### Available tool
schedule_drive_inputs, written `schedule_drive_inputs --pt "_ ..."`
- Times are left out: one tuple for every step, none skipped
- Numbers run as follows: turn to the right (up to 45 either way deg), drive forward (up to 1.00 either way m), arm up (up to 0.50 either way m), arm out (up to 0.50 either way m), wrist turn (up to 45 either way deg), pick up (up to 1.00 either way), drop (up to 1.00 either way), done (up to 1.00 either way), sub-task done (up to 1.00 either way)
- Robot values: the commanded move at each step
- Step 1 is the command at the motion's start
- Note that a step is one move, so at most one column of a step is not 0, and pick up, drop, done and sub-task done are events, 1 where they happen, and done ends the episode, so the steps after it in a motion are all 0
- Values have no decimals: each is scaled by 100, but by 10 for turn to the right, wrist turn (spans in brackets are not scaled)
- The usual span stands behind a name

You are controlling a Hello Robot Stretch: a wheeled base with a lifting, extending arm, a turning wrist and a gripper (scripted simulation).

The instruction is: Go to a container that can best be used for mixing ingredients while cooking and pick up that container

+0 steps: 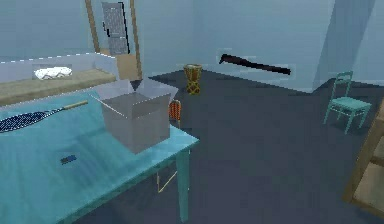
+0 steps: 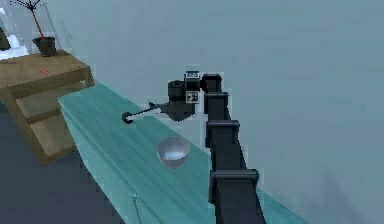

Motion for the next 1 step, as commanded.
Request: schedule_drive_inputs --pt "0 0 0 0 360 0 0 0 0"
